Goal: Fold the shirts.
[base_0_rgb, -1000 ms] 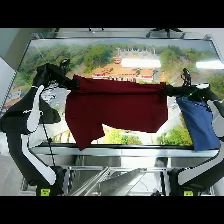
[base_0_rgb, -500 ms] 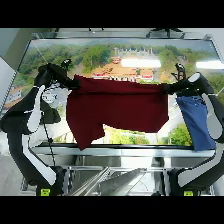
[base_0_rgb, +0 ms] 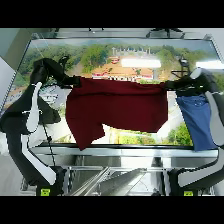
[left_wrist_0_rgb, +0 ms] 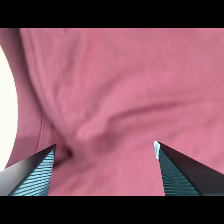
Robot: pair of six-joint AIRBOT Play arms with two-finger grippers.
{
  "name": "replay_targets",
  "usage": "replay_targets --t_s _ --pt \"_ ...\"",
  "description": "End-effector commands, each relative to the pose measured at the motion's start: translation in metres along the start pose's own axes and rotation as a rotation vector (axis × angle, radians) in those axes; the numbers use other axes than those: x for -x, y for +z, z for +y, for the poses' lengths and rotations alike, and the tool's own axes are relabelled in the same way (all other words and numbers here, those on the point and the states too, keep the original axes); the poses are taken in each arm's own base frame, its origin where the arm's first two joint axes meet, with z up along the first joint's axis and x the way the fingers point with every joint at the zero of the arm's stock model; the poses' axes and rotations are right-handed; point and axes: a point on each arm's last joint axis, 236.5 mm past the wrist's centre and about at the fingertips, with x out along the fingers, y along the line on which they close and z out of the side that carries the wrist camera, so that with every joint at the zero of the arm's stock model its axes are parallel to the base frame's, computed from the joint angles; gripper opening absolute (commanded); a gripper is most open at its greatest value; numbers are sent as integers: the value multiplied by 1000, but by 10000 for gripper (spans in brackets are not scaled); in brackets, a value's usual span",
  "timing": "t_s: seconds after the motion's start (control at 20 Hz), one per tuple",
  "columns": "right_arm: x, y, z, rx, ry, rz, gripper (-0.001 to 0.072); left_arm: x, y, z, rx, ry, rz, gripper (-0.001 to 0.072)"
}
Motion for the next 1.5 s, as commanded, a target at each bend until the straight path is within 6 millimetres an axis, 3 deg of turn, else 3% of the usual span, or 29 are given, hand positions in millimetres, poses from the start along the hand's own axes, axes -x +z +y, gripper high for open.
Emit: replay_targets --t_s 0.0,0.15,0.25,0.35,0.5,0.55,0.6,0.7,0.9,1.1,1.15,1.35,1.4,1.45 --pt "48 -28 -26 -106 -14 85 428 31 -37 2 73 -25 130 699" --pt "63 -95 -24 -210 34 248 425 38 -100 0 122 -35 224 698" --pt "62 -152 -19 -246 38 344 353 34 -151 -5 151 -40 279 698" --pt "52 -200 -7 -314 61 380 378 23 -204 -9 183 -43 333 698" --pt "34 -239 23 -370 171 379 381 5 -267 -11 219 -40 387 698" --pt "29 -243 34 -375 220 373 470 1 -277 -11 221 -35 376 698" --pt "25 -244 42 -380 258 362 534 -4 -280 -10 226 -28 348 698" --pt "21 -236 50 -365 307 328 528 -12 -276 -15 242 -53 271 698" --pt "14 -228 43 -336 290 282 528 -32 -257 -27 250 -133 160 689" --pt "4 -224 39 -297 295 257 528 -34 -239 -46 232 -226 161 143" --pt "3 -225 40 -298 298 263 528 -30 -239 -49 224 -237 174 38" --pt "6 -233 68 -287 442 319 512 -5 -233 -61 179 -263 161 18" --pt "7 -235 71 -291 458 330 418 2 -230 -63 167 -263 145 18" --pt "11 -236 77 -284 485 341 273 8 -227 -65 159 -263 125 17"
